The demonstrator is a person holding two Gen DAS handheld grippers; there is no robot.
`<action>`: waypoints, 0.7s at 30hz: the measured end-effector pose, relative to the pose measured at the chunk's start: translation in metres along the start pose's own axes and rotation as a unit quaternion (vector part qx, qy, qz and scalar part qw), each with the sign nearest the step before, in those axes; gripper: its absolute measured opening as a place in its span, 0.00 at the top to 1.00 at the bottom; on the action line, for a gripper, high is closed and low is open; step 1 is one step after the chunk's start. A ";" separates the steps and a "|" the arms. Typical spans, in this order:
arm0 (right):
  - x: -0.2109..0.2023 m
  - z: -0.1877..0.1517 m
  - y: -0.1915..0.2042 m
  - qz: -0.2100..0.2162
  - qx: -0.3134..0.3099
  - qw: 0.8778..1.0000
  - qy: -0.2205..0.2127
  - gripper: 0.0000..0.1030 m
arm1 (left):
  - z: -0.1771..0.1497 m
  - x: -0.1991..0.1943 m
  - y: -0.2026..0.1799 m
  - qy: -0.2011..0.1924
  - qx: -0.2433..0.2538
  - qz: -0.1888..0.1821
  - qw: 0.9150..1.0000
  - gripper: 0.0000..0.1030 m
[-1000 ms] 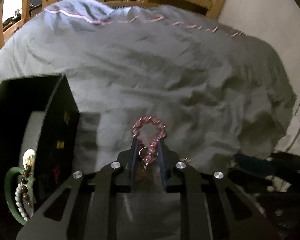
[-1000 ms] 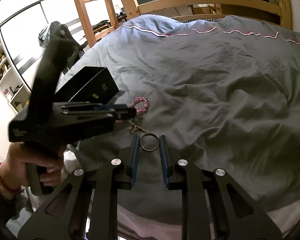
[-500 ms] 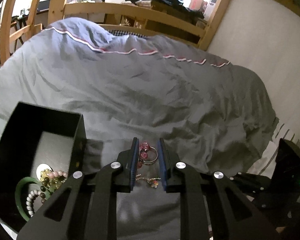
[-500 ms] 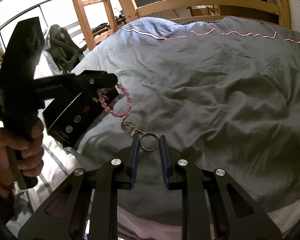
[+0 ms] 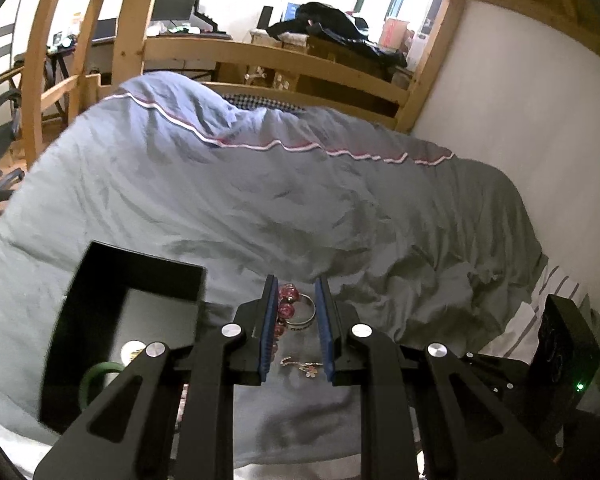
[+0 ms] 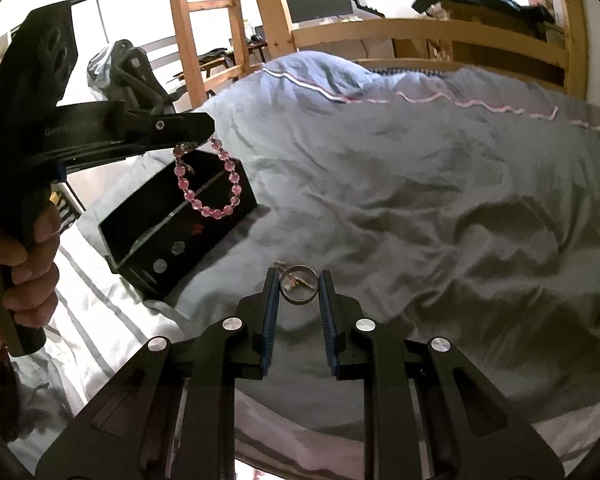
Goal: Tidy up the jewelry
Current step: 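Lower the pink bracelet into the black box with the left tool while the right carries the silver ring in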
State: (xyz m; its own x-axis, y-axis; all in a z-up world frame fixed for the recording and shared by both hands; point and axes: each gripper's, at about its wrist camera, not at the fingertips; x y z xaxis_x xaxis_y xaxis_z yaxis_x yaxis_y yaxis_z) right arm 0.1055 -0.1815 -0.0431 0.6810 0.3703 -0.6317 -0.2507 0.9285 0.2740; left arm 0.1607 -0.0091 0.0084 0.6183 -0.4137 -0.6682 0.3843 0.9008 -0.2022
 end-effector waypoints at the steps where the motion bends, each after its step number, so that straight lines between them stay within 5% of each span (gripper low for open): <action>1: -0.001 0.003 0.003 -0.001 -0.003 1.000 -0.002 0.80 | 0.001 -0.005 0.003 -0.002 -0.002 0.001 1.000 0.82; 21: -0.004 0.015 0.049 0.002 -0.033 0.999 -0.001 0.80 | -0.002 -0.043 0.066 0.027 -0.084 -0.093 0.992 0.82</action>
State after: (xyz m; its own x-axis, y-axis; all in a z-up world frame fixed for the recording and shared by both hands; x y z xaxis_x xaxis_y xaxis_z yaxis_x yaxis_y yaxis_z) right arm 0.1005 -0.1375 -0.0160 0.6820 0.3737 -0.6286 -0.2979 0.9270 0.2279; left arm 0.1584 0.0686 0.0225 0.5086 -0.5710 -0.6444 0.3663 0.8208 -0.4383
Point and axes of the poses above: each gripper's, at about its wrist camera, not at the fingertips, and x roughly the way its jaws point, y to its left, z to its top, and after that the axes turned 4 degrees about z, right-handed
